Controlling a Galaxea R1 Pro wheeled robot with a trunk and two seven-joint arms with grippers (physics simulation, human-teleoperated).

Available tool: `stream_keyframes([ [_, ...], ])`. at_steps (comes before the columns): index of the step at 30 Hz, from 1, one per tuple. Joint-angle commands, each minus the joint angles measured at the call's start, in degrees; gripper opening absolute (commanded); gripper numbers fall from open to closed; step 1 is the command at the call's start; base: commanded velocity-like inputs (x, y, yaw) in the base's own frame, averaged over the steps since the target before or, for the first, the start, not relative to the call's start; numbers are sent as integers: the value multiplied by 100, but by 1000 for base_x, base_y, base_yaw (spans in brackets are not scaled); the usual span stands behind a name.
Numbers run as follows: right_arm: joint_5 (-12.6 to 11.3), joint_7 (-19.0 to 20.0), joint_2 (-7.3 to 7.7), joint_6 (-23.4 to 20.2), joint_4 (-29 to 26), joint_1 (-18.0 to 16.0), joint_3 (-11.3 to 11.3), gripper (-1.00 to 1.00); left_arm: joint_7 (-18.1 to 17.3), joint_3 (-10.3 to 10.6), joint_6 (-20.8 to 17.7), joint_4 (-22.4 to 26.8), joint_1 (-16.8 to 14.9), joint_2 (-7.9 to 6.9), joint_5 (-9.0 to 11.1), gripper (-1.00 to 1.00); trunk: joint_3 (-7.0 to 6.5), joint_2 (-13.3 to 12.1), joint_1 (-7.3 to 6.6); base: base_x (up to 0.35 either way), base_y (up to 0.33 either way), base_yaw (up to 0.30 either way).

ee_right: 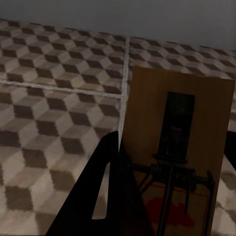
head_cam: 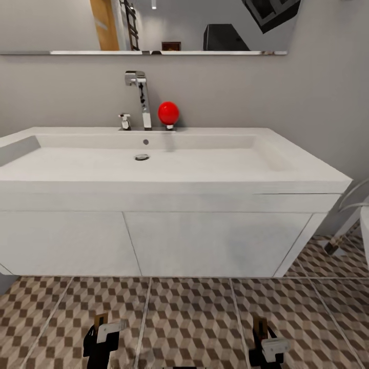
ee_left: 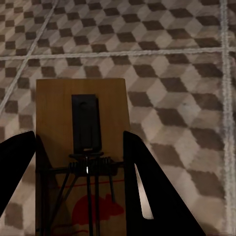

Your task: Take the four mousetraps from the cabinet in the bathroom and place them on the bathroom floor. Make sure all four end up on the same floor surface, and ensure that at least two of them are either under or directly next to the same bathroom sink.

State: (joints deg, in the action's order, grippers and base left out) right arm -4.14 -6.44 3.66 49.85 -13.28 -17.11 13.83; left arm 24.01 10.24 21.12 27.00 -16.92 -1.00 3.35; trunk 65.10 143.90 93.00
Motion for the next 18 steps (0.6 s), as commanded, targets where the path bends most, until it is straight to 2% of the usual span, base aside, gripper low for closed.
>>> stream_keyframes([
  [1, -52, -13, 3, 16, 1, -3, 49, -100, 42, 49, 15, -2, -4, -6, 31, -100, 27, 3, 1, 0, 0, 0],
  [3, -52, -12, 3, 16, 1, -3, 49, -100, 42, 49, 15, -2, -4, -5, 31, -100, 72, 6, 6, 0, 0, 0],
  [18, -52, -5, 3, 24, 1, -3, 41, -100, 42, 40, 24, -2, -4, -9, 36, -100, 72, 6, 6, 0, 0, 0],
])
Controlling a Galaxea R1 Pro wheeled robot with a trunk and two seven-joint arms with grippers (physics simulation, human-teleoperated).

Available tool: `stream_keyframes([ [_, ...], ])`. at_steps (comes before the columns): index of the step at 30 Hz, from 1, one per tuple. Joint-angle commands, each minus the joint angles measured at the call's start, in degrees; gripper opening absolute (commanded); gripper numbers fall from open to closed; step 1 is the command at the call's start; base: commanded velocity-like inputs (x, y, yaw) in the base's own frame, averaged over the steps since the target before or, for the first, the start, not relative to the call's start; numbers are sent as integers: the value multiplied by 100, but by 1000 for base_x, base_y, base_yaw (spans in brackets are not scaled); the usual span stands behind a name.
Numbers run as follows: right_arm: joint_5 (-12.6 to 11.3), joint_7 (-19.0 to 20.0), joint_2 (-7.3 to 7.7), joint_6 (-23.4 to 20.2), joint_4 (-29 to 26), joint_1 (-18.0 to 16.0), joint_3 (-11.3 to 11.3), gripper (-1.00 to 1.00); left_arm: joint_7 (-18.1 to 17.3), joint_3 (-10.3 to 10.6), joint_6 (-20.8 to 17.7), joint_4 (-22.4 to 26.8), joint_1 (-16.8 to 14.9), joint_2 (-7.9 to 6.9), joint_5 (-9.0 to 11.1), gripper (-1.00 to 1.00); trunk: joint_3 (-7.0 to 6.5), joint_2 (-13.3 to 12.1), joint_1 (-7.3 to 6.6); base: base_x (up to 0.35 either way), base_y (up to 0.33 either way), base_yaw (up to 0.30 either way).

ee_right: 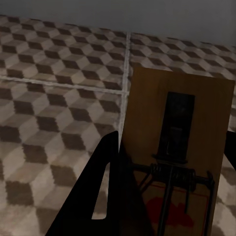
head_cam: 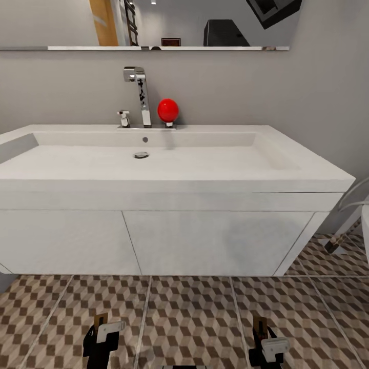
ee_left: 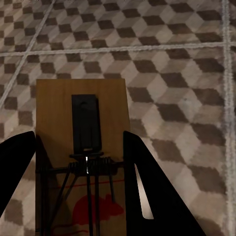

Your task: Take the four mousetraps from the cabinet in the bathroom and place them on the bathroom floor. Make sure all four end up on the same floor surface, and ensure that at least two of them are either under or directly next to the same bathroom sink.

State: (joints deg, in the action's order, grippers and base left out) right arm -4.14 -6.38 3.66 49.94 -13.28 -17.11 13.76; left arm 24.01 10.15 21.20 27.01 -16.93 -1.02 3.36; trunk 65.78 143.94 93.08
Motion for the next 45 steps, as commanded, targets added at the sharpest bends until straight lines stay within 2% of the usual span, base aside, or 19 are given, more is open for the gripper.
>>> stream_keyframes([
  [1, -54, -9, 3, 13, 1, -3, 49, -100, 42, 48, 16, -2, -4, -5, 31, -100, 4, 2, -1, 0, 0, 0],
  [45, -61, -12, 3, 33, 19, -3, 39, -100, 42, 32, 42, -11, -4, -3, 60, -100, 4, 2, -1, 0, 0, 0],
])
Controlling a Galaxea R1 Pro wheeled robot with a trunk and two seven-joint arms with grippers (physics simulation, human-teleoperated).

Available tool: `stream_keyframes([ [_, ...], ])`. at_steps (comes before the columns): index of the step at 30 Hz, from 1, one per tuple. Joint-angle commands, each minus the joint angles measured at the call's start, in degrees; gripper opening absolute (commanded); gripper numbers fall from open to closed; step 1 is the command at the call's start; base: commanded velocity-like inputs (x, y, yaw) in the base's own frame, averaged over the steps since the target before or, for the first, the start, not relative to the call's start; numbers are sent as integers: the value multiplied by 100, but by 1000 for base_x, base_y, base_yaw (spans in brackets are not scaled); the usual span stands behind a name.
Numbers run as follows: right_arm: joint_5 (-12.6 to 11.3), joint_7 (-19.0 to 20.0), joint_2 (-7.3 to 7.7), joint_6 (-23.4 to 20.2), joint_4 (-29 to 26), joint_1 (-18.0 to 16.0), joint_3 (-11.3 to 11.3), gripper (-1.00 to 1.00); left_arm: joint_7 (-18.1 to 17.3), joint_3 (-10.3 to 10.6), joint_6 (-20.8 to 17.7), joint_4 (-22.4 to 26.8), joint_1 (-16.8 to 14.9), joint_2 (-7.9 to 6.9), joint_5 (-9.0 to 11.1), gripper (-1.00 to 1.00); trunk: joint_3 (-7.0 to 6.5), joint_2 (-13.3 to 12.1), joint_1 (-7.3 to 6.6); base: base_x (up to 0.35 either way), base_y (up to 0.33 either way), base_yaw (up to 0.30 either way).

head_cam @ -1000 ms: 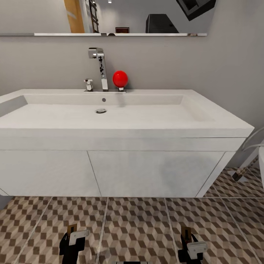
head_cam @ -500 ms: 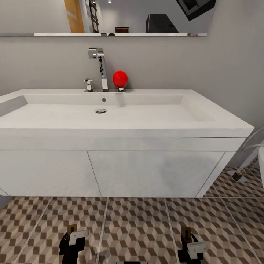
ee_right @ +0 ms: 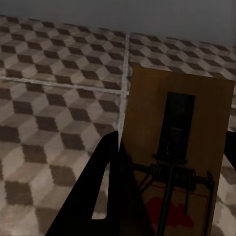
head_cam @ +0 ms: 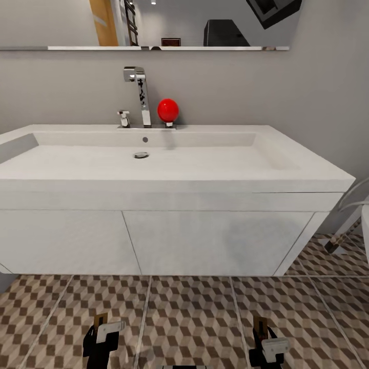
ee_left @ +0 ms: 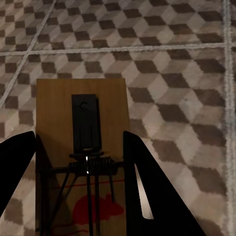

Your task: Take the four mousetraps from the cabinet in the bathroom and place them on the bathroom floor. Make sure all four end up on the same floor surface, and ensure that at least two of them are either under or directly next to the same bathroom sink.

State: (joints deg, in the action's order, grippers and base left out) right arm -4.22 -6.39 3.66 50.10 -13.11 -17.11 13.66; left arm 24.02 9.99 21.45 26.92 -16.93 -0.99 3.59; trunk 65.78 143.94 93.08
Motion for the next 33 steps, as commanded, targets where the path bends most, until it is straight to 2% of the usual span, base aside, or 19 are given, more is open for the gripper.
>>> stream_keyframes([
  [1, -53, -11, 3, 16, 1, -3, 49, -100, 41, 51, 17, -2, -5, -7, 41, -100, 4, 2, -1, 0, 0, 0],
  [12, -53, -12, 3, 8, 1, -3, 49, -100, 41, 47, 17, -3, -4, -7, 46, -100, 226, 15, 25, 0, 0, 0],
  [24, -50, -12, 6, 8, 0, -3, 46, -100, -17, 69, 0, 0, -4, -7, 57, -100, 226, 15, 25, 0, 0, 0],
  [30, -29, -5, 37, -4, -115, -3, 41, -100, -45, 81, -41, 160, -37, -15, 34, -100, 226, 15, 25, 0, 0, 0],
  [33, -32, -9, 40, -15, -323, -3, 41, -100, -45, 82, -413, 374, -64, -28, 29, -100, 226, 15, 25, 0, 0, 0],
])
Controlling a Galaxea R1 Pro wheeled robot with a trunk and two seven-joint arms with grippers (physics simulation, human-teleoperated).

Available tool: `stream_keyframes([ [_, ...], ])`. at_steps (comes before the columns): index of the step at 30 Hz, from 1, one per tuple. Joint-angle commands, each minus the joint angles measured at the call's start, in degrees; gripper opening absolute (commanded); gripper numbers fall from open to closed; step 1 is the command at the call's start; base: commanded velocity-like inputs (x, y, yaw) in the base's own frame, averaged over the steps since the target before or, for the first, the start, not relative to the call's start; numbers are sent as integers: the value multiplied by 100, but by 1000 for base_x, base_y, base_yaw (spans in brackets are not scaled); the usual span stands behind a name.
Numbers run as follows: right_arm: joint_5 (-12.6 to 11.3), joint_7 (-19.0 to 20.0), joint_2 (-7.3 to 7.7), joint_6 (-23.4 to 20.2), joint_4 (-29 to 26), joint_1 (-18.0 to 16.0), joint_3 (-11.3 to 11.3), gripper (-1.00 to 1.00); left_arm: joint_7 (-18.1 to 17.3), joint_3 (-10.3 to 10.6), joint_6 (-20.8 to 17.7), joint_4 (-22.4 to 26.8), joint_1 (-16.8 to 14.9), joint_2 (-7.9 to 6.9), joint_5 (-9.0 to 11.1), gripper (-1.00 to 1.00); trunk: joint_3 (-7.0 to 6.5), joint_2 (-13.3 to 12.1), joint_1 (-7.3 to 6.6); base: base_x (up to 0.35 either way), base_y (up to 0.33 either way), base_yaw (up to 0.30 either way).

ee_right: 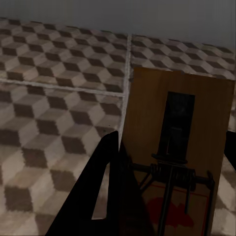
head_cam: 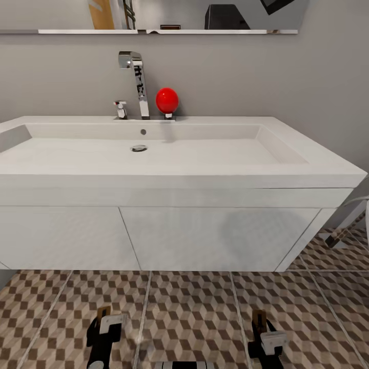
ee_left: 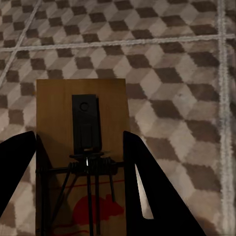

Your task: Take the four mousetraps from the cabinet in the bathroom and place them on the bathroom floor. Make sure all four end up on the same floor surface, and ensure that at least two of them are either under or directly next to the same bathroom sink.

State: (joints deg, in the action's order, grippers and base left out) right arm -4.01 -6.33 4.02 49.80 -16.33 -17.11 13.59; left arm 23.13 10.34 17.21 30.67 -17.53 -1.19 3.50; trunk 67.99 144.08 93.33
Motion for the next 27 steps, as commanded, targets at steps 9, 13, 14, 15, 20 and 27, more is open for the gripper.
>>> stream_keyframes([
  [9, -60, -12, 65, -42, -481, -40, 48, -100, 43, 47, -493, 436, -13, -11, 45, -100, 4, 2, -1, 0, 0, 0],
  [13, -57, -15, 105, -587, -683, -68, 48, -100, 49, 40, -490, 441, -13, -28, 65, -100, 4, 2, -1, 0, 0, 0],
  [14, -57, -16, 109, -650, -697, -69, 48, -100, 50, 39, -482, 444, -13, -29, 68, -100, 4, 2, -1, 0, 0, 0],
  [15, -57, -16, 113, -704, -709, -71, 48, -100, 55, 39, -470, 445, -13, -29, 70, -100, 4, 2, -1, 0, 0, 0],
  [20, -49, -17, 116, -756, -718, -73, 48, -100, 99, 38, -457, 482, -13, -37, 72, -100, 4, 2, -1, 0, 0, 0],
  [27, -47, -12, 117, -761, -713, -73, 49, -100, 173, -88, -497, 760, -13, -45, 55, -100, 27, 3, 1, 0, 0, 0],
])
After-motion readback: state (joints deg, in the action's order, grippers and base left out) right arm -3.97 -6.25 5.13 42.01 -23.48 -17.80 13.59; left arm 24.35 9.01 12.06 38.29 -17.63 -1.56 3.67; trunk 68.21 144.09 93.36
